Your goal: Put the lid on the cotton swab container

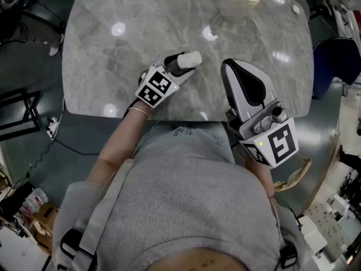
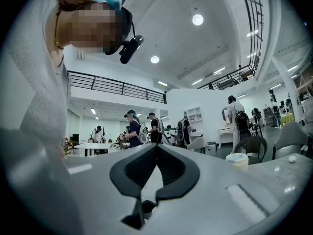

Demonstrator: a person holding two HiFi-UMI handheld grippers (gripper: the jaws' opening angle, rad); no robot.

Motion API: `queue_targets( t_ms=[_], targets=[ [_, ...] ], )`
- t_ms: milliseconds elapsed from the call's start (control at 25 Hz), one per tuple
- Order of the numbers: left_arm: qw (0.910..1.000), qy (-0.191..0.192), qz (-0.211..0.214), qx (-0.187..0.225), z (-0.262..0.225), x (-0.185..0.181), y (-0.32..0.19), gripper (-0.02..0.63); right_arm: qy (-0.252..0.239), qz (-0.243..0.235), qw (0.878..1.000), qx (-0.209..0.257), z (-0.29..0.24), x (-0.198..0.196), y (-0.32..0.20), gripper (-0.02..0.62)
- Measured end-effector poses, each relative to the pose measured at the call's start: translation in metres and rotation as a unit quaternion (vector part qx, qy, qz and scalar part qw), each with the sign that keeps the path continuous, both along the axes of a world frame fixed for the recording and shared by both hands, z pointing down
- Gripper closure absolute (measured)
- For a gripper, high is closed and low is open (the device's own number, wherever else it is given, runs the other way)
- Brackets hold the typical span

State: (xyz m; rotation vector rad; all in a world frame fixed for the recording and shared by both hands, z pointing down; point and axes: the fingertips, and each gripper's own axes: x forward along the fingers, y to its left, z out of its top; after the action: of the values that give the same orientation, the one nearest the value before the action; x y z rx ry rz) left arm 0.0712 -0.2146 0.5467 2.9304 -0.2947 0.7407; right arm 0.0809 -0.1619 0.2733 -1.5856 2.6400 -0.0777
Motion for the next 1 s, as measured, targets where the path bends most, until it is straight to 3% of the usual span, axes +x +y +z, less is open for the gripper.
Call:
queue_targets(
  t_ms=[120,200,320,480,560,640,800,1000],
  targets=[
    [0.9995,-0.020,-0.019,0.013,-0.002,-0.012,-0.003,0.330,-0.007,0.006,1.000,0.004,0.000,0.001,0.005,0.594],
    [0.9990,-0.011,-0.039,0.020,-0.010,-0.021,-0.003,0.330,-0.010,0.008,1.000,0.003,0.000,0.004,0.011,0.592],
    [0.9961,0.021,-0.075,0.041,-0.035,-0.032,-0.004,0.330,-0.013,0.008,1.000,0.002,0.002,0.007,0.016,0.592],
    [0.9859,0.083,-0.116,0.088,-0.088,-0.051,0.001,0.337,-0.021,0.002,1.000,0.007,0.002,0.003,0.023,0.594],
    [0.9792,0.118,-0.133,0.097,-0.115,-0.057,0.006,0.419,-0.023,-0.006,1.000,0.010,0.002,0.000,0.025,0.592],
    [0.9736,0.143,-0.145,0.102,-0.137,-0.062,0.014,0.461,-0.024,-0.013,1.000,0.013,0.001,-0.003,0.031,0.592],
    [0.9647,0.162,-0.171,0.117,-0.170,-0.072,0.035,0.598,-0.026,-0.028,0.999,0.015,-0.002,-0.008,0.048,0.592],
    [0.9597,0.175,-0.185,0.119,-0.197,-0.071,0.075,0.606,-0.030,-0.045,0.998,0.017,-0.005,-0.008,0.080,0.592]
  ],
)
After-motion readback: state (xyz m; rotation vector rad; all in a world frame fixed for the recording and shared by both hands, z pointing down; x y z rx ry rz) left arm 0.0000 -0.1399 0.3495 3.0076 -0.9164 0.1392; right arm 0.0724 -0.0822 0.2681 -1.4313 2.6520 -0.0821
